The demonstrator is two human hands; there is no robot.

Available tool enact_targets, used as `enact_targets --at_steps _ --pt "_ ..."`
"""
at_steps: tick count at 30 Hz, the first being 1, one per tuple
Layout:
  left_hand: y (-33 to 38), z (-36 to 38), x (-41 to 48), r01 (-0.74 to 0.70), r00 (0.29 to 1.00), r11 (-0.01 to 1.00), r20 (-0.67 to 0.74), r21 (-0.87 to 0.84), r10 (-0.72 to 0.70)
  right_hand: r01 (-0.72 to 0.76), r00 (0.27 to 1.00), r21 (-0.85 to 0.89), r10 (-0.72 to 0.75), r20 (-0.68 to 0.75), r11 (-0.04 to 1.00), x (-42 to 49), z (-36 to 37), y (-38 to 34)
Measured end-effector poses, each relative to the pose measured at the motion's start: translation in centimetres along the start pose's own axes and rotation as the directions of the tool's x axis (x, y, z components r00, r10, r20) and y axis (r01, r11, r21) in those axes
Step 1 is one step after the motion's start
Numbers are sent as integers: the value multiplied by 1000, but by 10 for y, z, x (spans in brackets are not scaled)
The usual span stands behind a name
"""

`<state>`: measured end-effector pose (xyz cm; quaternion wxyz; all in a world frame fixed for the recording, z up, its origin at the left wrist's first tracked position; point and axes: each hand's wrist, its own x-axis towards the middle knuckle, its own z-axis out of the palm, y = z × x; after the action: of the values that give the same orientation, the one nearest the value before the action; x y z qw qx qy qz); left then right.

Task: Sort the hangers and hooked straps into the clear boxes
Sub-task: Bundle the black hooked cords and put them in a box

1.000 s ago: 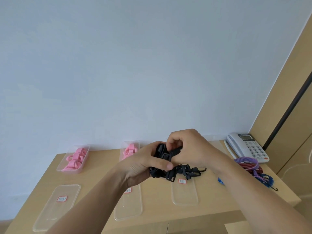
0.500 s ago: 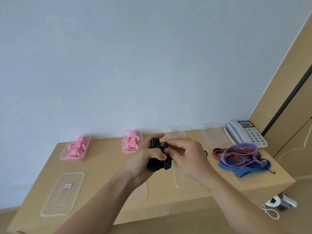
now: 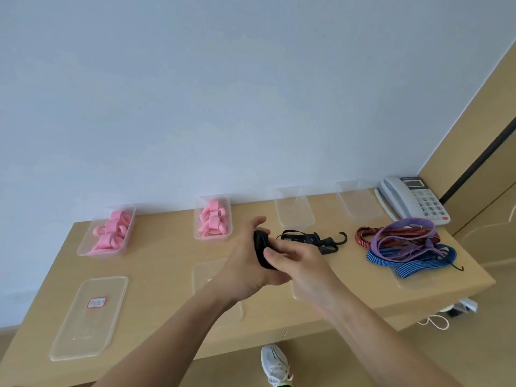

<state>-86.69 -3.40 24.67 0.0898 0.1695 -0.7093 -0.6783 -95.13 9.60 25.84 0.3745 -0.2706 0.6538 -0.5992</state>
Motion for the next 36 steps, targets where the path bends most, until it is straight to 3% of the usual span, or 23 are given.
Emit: enact_targets --at_steps 3,5,11,20,23,26,32,36 --pt "-10 2 30 -54 998 959 0 278 56 -49 997 -18 48 -59 999 28 -12 7" --pt "-15 -1 53 -37 999 940 30 338 28 -111 991 43 113 -70 993 50 -24 11" --pt "-21 -3 121 138 970 984 184 111 -157 -195 964 116 212 -160 974 112 -65 27" --pt "-39 19 237 387 919 920 -50 -63 -390 -283 908 38 281 -312 958 207 -131 51" --pt "-49 34 275 429 895 899 -96 -88 -436 -332 886 -60 289 -363 941 235 -148 59" --pt "-59 48 306 472 866 877 -138 -92 -480 -383 896 -194 312 -317 903 257 -160 65" --pt "-81 57 335 472 862 881 -217 18 -458 -295 949 -459 199 -247 838 271 -173 74" --pt "-91 66 332 406 898 880 -289 247 -333 -93 965 -651 -92 -244 753 249 -171 76"
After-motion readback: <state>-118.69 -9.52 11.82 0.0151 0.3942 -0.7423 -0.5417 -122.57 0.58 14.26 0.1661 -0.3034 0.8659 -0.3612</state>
